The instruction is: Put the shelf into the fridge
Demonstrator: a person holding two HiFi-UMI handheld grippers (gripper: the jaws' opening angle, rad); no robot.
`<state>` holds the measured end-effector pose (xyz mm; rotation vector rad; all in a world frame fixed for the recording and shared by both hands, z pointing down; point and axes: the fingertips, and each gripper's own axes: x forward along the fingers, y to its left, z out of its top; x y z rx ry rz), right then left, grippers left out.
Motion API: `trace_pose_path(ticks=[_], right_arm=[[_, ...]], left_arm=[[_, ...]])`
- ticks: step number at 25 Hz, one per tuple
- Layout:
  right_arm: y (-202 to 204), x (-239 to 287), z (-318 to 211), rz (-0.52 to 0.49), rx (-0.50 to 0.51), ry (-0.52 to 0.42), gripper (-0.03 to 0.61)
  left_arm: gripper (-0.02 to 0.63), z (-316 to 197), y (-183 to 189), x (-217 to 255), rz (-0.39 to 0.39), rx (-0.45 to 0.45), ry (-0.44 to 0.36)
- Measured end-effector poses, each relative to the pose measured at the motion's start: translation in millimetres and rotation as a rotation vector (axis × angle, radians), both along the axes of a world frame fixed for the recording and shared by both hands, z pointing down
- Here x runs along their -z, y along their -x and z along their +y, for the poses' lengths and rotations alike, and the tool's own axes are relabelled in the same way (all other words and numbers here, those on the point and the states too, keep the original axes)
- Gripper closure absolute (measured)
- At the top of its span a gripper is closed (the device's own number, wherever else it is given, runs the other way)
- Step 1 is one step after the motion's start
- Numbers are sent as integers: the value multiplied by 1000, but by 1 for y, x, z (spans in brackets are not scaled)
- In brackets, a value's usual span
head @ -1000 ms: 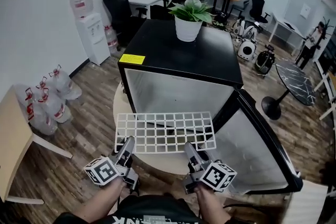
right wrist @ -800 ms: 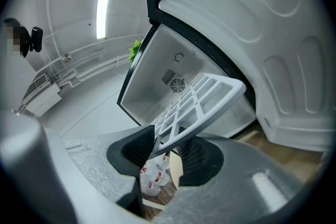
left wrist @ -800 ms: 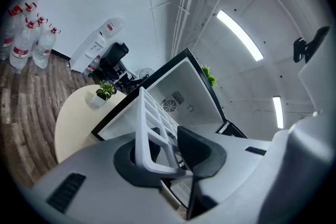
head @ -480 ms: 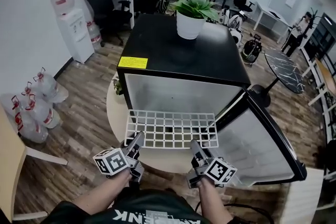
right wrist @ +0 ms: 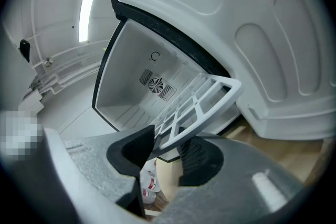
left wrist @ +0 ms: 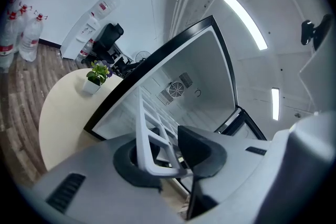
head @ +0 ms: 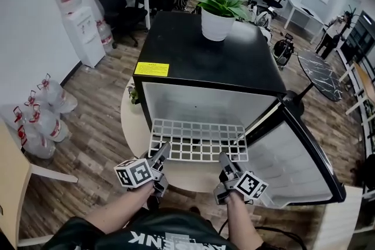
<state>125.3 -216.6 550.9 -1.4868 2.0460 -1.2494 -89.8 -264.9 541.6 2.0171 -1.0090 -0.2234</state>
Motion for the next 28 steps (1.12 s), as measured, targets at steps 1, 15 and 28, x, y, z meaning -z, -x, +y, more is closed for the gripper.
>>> trace_pose_path(ticks=[1,15,28], right_arm=[[-4,-1,0,36,-3,7,448],[1,-5,-11,-32,-1,11,448],[4,-11,-16,-34,-23,14,449]], left_arm=[[508,-1,-1,-1,-2,-2,1],[511,-10,-3,-11,51,24,44],[520,-20,-2,-17,91,56,57]])
